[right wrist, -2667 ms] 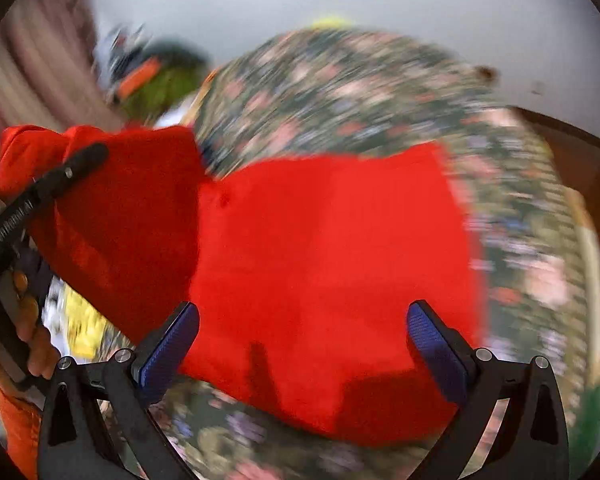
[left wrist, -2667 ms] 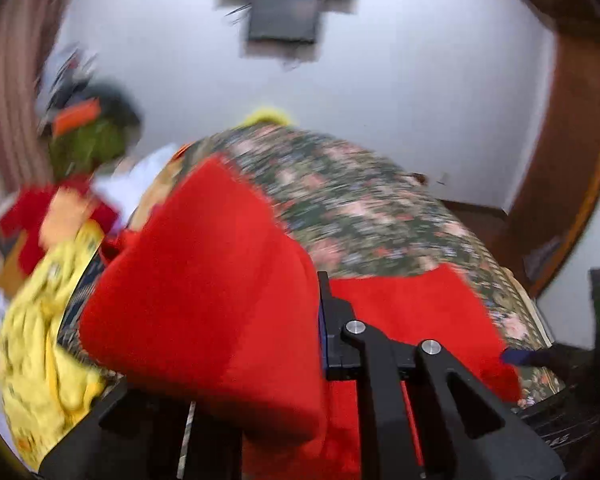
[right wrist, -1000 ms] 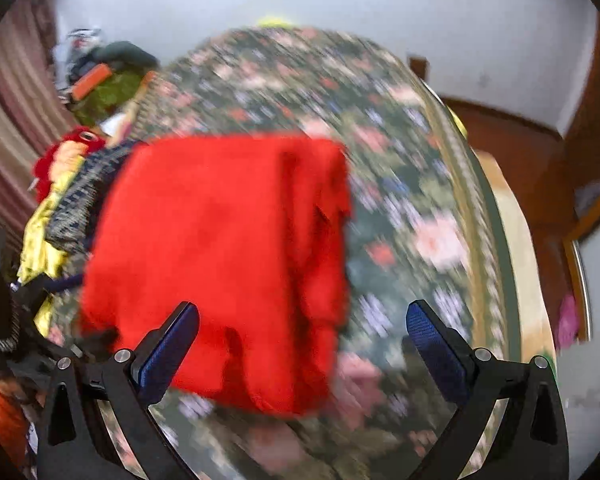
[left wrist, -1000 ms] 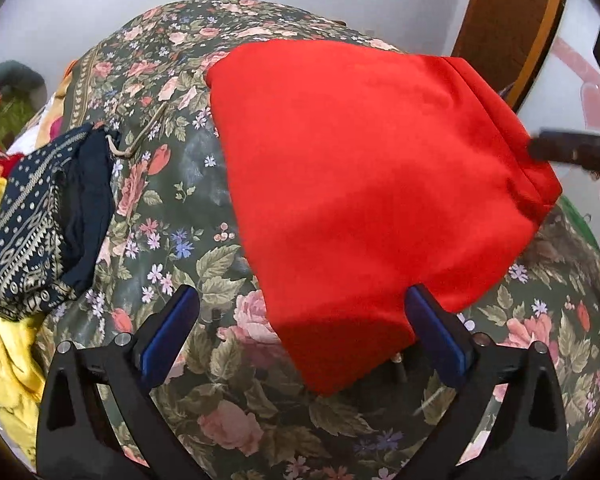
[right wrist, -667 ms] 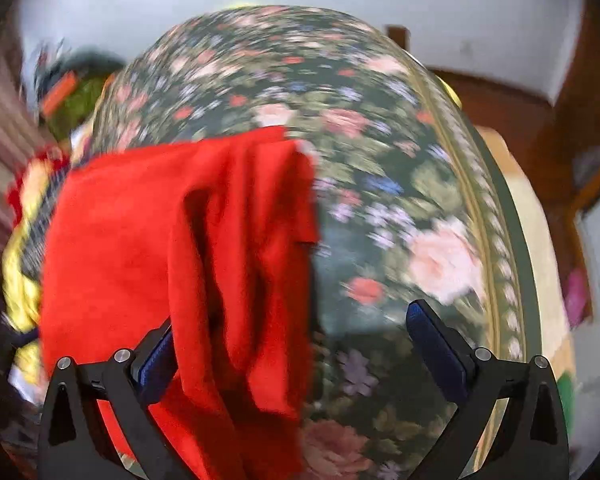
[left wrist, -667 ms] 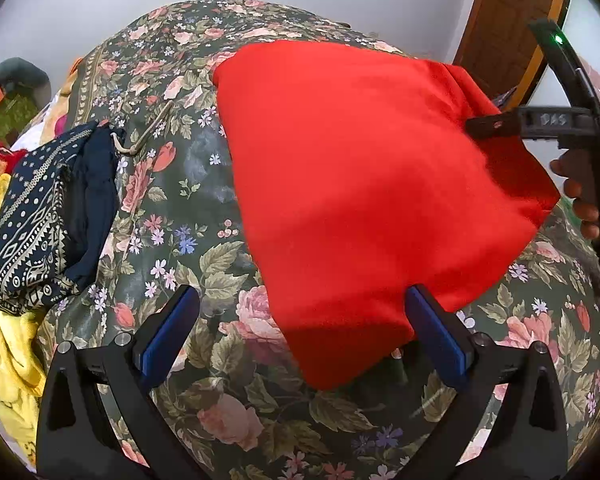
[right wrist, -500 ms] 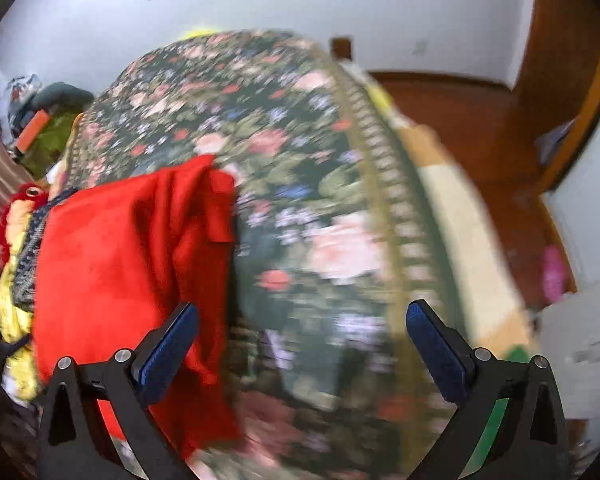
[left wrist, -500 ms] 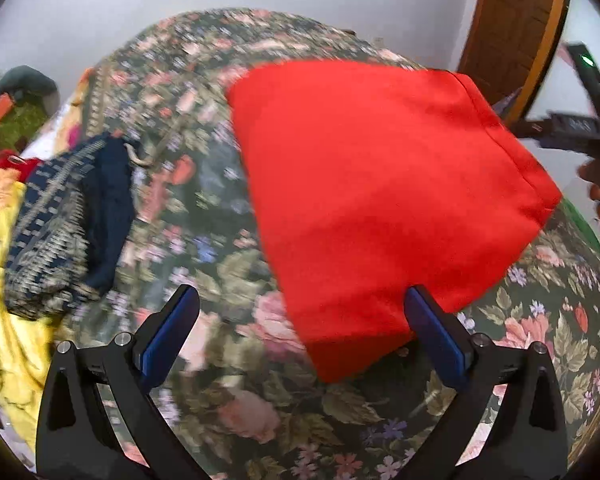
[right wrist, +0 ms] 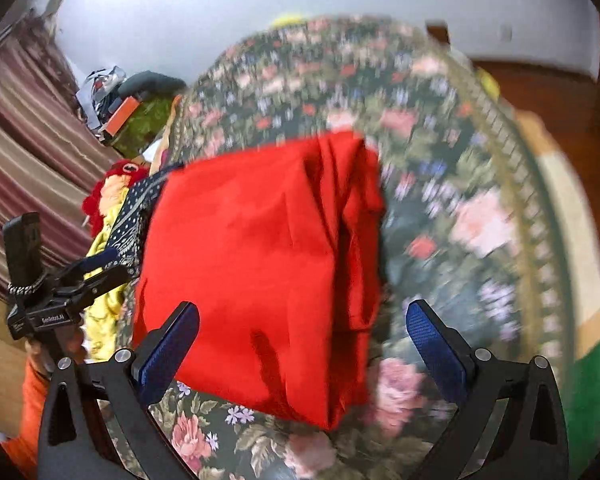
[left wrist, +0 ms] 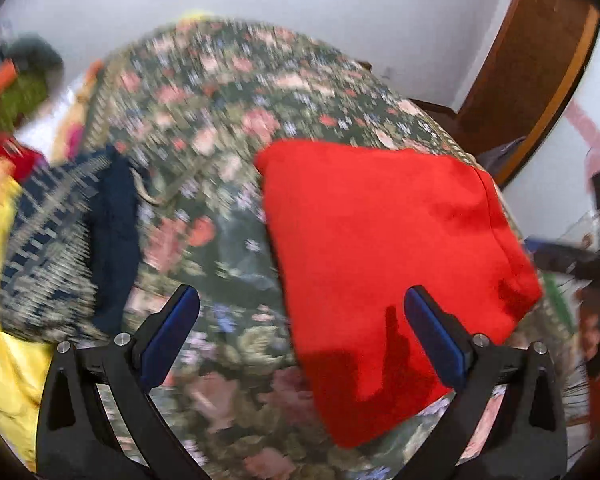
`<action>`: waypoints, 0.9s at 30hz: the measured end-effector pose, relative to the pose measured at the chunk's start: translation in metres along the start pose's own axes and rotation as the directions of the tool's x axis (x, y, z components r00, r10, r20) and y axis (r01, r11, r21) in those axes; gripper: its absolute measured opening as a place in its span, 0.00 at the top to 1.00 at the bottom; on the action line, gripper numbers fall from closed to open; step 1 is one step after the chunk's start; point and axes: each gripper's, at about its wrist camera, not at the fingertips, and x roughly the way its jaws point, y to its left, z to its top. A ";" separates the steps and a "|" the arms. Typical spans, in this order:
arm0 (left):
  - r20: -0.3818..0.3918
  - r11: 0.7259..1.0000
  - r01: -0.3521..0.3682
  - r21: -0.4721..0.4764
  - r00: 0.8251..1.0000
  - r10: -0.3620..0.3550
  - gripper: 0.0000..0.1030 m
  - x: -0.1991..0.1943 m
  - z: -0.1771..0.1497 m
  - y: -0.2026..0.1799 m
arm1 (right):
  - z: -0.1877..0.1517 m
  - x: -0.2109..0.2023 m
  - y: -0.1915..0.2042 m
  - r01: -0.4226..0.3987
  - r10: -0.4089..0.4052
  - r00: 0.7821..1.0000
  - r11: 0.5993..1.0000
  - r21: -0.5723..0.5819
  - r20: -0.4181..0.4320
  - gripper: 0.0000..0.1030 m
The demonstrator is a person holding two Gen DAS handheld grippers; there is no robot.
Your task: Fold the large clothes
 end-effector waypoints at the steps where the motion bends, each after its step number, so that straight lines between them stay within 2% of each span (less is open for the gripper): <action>1: -0.040 0.999 0.038 -0.028 0.998 -0.039 0.00 0.012 0.001 0.004 | 0.000 0.012 -0.006 -0.012 0.013 1.000 1.000 0.024 -0.028 0.00; 4: -0.100 0.988 0.116 -0.098 0.987 -0.126 0.00 0.037 0.001 0.012 | 0.003 0.036 -0.019 -0.038 0.044 0.996 0.997 0.071 -0.082 0.00; 6: -0.115 0.969 0.193 -0.156 0.971 -0.212 0.00 0.052 0.003 0.016 | 0.008 0.049 -0.029 -0.075 0.085 0.991 0.993 0.093 -0.101 0.00; 10: -0.126 0.948 0.255 -0.188 0.952 -0.281 0.00 0.072 0.009 0.014 | 0.025 0.065 -0.037 -0.161 0.171 0.981 0.982 0.102 -0.096 0.01; 12: -0.143 0.935 0.285 -0.209 0.937 -0.318 0.00 0.084 0.013 0.009 | 0.034 0.074 -0.035 -0.197 0.205 0.974 0.976 0.089 -0.098 0.04; 14: -0.144 0.923 0.311 -0.227 0.926 -0.348 0.06 0.092 0.017 0.007 | 0.040 0.083 -0.032 -0.209 0.216 0.971 0.975 0.073 -0.103 0.13; 15: -0.140 0.918 0.318 -0.236 0.924 -0.356 0.10 0.093 0.018 0.007 | 0.044 0.087 -0.030 -0.212 0.219 0.970 0.975 0.071 -0.103 0.14; 16: -0.135 0.917 0.316 -0.244 0.925 -0.354 0.13 0.094 0.020 0.007 | 0.046 0.090 -0.029 -0.217 0.224 0.969 0.973 0.073 -0.100 0.18; 17: -0.128 0.917 0.315 -0.244 0.927 -0.352 0.15 0.093 0.020 0.006 | 0.047 0.090 -0.028 -0.220 0.226 0.969 0.973 0.074 -0.098 0.25; 19: -0.118 0.922 0.307 -0.237 0.933 -0.341 0.28 0.089 0.022 0.006 | 0.049 0.094 -0.027 -0.227 0.235 0.966 0.970 0.086 -0.105 0.41; 22: -0.095 0.937 0.284 -0.203 0.947 -0.307 0.44 0.070 0.023 0.000 | 0.047 0.091 -0.017 -0.237 0.246 0.965 0.967 0.096 -0.093 0.57; 25: -0.066 0.949 0.267 -0.164 0.957 -0.281 0.53 0.042 0.025 -0.006 | 0.049 0.076 0.006 -0.222 0.225 0.972 0.974 0.047 -0.069 0.65; 27: -0.041 0.957 0.255 -0.136 0.964 -0.263 0.54 0.022 0.026 -0.008 | 0.052 0.062 0.029 -0.211 0.211 0.976 0.978 0.000 -0.052 0.67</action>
